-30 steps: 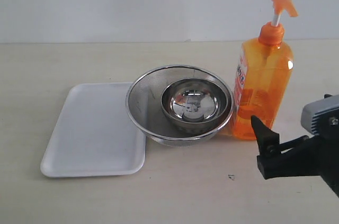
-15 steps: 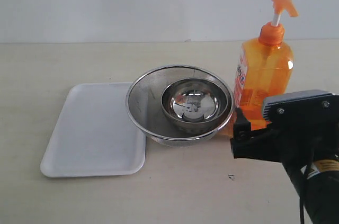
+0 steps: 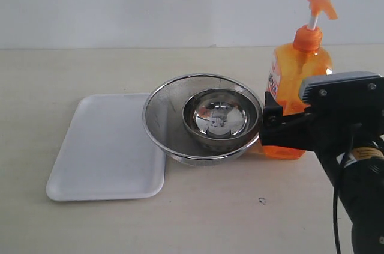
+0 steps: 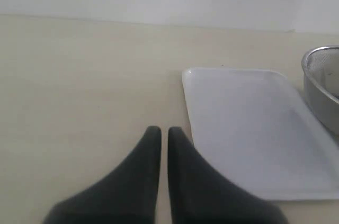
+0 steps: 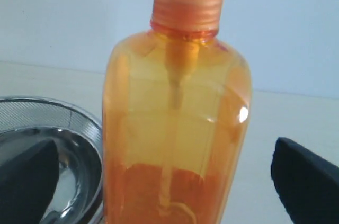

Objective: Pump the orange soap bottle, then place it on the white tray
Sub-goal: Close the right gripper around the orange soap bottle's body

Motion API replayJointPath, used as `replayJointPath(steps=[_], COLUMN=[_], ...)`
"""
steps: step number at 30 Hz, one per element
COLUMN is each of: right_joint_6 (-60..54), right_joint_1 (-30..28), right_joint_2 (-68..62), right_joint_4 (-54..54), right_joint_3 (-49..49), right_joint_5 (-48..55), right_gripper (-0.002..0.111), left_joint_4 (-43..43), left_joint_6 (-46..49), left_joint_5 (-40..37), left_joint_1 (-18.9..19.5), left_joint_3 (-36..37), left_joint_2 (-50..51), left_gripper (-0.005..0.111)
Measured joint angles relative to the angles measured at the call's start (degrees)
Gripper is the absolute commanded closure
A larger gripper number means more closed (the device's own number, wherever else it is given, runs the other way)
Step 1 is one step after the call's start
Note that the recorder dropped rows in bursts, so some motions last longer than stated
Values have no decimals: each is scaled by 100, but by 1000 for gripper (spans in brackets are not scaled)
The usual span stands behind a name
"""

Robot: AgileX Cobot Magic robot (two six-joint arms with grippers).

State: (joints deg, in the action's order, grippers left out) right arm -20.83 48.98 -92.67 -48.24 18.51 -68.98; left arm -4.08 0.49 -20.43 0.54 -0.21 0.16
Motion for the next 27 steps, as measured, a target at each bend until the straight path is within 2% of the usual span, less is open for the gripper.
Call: replayJointPath(steps=[5,9,15,27], right_joint_6=[-161,-199,-35,-8], right_joint_1=[-199,-580,-967,-1187], right_joint_2=[0,0,0,-57], right_joint_4=[27,64,609,948], right_joint_3=[241,266,266,663], right_joint_5=[107,245,413,664], right_gripper=[4,4,4,4], left_joint_4=[0,0,0,0], left_joint_6=[0,0,0,0], left_joint_5=[0,0,0,0], left_joint_1=[0,0,0,0], left_joint_3=[0,0,0,0], left_joint_2=[0,0,0,0], left_gripper=[102,102,102,102])
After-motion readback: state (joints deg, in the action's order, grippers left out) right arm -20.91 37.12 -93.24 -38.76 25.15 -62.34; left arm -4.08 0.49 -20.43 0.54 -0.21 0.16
